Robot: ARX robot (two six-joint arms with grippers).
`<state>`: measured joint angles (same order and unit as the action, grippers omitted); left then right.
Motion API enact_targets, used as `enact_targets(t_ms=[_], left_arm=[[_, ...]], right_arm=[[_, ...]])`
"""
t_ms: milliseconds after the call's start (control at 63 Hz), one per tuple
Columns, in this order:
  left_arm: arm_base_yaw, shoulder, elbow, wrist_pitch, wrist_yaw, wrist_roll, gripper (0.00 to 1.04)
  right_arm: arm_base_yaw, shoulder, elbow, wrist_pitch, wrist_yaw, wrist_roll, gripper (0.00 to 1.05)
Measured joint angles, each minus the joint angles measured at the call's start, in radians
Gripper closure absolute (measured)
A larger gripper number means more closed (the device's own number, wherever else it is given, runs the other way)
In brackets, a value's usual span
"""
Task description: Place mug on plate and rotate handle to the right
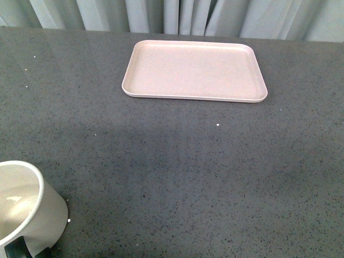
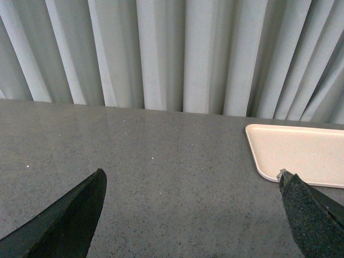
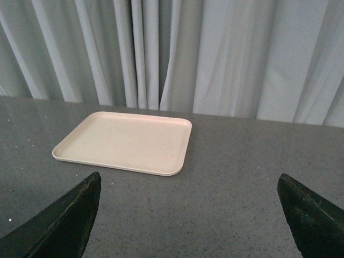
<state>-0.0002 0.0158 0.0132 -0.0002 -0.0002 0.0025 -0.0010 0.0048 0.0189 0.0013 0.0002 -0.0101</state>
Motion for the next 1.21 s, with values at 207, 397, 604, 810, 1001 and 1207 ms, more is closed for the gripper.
enact_targets(t_ms=[207, 397, 604, 810, 1001, 1207], left_arm=[[0.000, 0.000, 0.000, 0.000, 0.000, 0.000, 0.09], [0.000, 0.000, 0.000, 0.000, 0.000, 0.000, 0.09], [0.000, 0.000, 0.000, 0.000, 0.000, 0.000, 0.09], [0.066, 0.240, 0.167, -0.341, 0.227, 0.058, 0.09], [0.169, 0.655, 0.339, -0.288, 0.393, 0.188, 0.09], [0.284, 0.893, 0.391, -0.259, 0.462, 0.408, 0.09]], right_arm=[[0.000, 0.000, 0.000, 0.000, 0.000, 0.000, 0.09], [0.000, 0.000, 0.000, 0.000, 0.000, 0.000, 0.09], [0.000, 0.000, 0.000, 0.000, 0.000, 0.000, 0.09], [0.000, 0.000, 0.000, 0.000, -0.002, 0.000, 0.09], [0.000, 0.000, 0.000, 0.000, 0.000, 0.000, 0.09], [0.000, 0.000, 0.000, 0.000, 0.000, 0.000, 0.09]])
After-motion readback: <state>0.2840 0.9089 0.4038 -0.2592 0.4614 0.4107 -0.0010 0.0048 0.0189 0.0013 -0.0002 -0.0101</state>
